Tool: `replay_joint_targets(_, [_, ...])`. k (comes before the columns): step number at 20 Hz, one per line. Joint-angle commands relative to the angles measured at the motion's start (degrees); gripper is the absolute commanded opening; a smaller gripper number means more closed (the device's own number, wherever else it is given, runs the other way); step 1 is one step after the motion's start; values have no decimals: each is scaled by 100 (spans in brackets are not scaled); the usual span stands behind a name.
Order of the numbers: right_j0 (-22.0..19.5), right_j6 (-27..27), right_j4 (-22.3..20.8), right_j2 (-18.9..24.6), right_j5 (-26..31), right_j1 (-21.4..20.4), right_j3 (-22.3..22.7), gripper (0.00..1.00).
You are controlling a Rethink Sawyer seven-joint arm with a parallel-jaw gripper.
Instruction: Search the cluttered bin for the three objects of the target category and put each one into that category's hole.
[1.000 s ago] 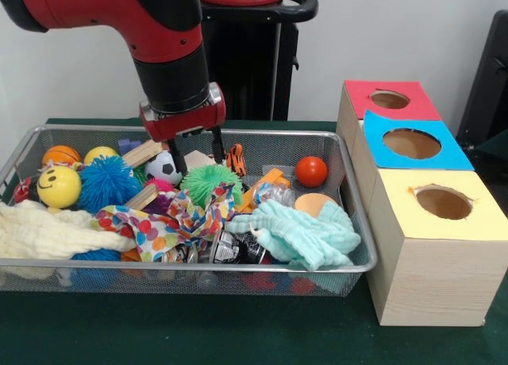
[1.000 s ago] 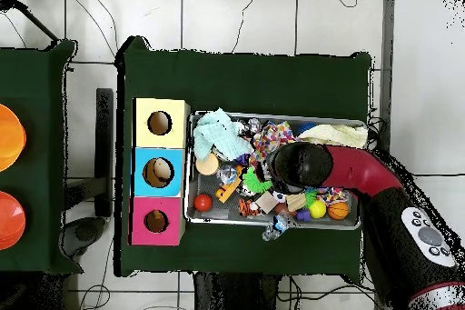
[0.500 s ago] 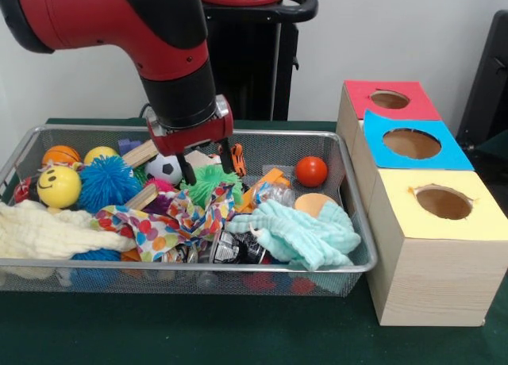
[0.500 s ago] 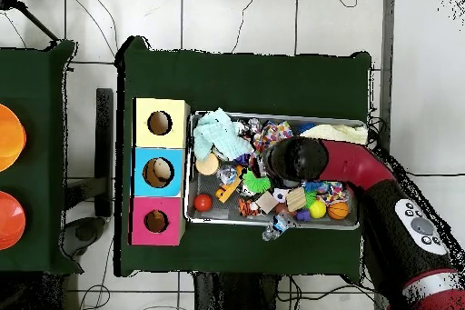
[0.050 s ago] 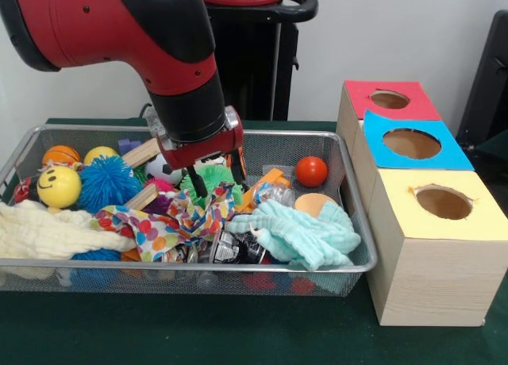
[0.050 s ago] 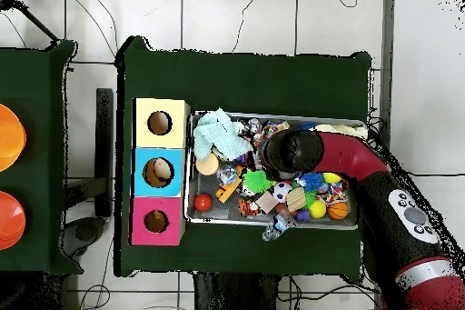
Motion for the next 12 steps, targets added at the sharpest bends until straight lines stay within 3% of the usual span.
replay_joint_targets(1, [-38, -1300, -361, 372, 415, 101, -205, 100])
replay_joint_targets(5, [21, -1178, -338, 360, 407, 59, -207, 100])
replay_joint_targets(7, [-34, -1033, -335, 319, 270, -72, 69, 100])
replay_joint_targets(11, [-376, -723, -372, 273, -338, -504, 1055, 100])
replay_joint_targets(12, [-383, -664, -394, 243, -391, -504, 1098, 100])
